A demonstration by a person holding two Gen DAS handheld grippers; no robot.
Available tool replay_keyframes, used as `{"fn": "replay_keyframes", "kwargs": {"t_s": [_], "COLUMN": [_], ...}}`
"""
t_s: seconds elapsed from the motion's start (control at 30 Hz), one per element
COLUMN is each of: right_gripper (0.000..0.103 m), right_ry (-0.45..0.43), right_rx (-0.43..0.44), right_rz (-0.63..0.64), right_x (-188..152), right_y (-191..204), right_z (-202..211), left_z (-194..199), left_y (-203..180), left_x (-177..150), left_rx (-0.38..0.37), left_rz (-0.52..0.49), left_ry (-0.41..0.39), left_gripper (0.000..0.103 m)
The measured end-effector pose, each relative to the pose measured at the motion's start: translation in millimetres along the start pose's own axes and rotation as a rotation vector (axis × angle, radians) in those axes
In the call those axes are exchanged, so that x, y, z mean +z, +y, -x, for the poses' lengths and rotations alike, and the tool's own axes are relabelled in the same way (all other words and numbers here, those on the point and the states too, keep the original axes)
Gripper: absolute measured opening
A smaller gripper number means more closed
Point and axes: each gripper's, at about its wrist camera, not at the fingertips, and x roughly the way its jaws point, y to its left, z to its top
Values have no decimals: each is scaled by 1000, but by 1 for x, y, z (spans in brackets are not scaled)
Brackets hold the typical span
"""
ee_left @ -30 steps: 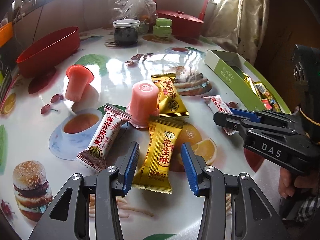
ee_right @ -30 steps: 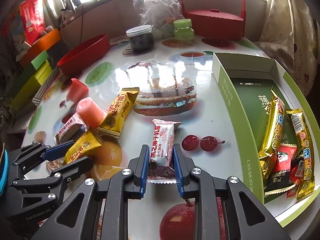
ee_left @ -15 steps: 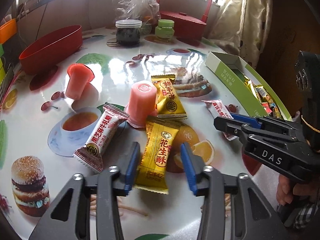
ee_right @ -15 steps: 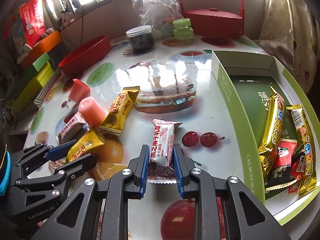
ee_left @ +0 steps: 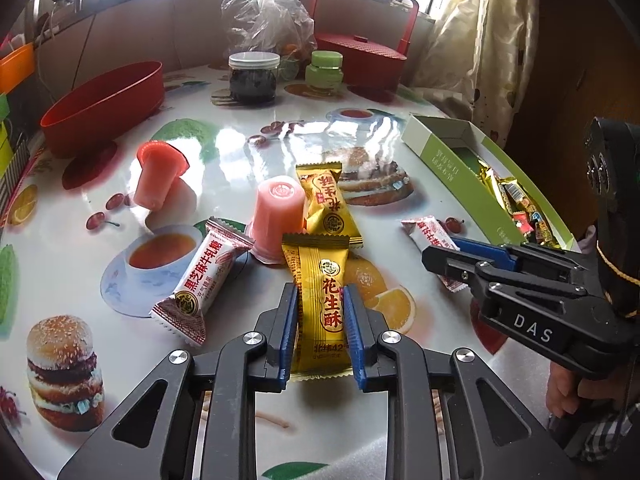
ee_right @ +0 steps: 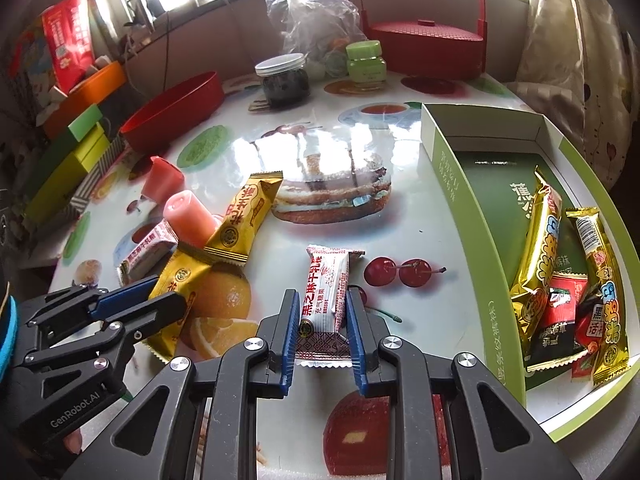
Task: Organize snacks
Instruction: 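Grasp the yellow peanut candy with the left tool while the right tool holds its bar, then carry the held bar and yellow candy over the green gift box with both tools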
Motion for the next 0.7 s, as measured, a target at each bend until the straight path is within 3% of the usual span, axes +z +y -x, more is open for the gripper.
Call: {"fn": "replay_keyframes", "kwargs": {"t_s": [0.53, 0.6, 0.7], "right_gripper": [21, 21, 21], "right_ry": [-11, -9, -9], "right_rx": [-3, -4, -3], "right_rz": [2, 0, -1], "right_x": [-8, -9, -10], "right_y": [0, -1, -1], "right_z": [11, 11, 12], "left_z": [6, 4, 1], "left_y": [1, 0, -2], "left_x": [-2, -3, -4], "left_rx": [11, 16, 15], "left_rz": [9, 4, 1], "left_ry": [-10, -2, 6], "left_gripper": [19, 22, 39]}}
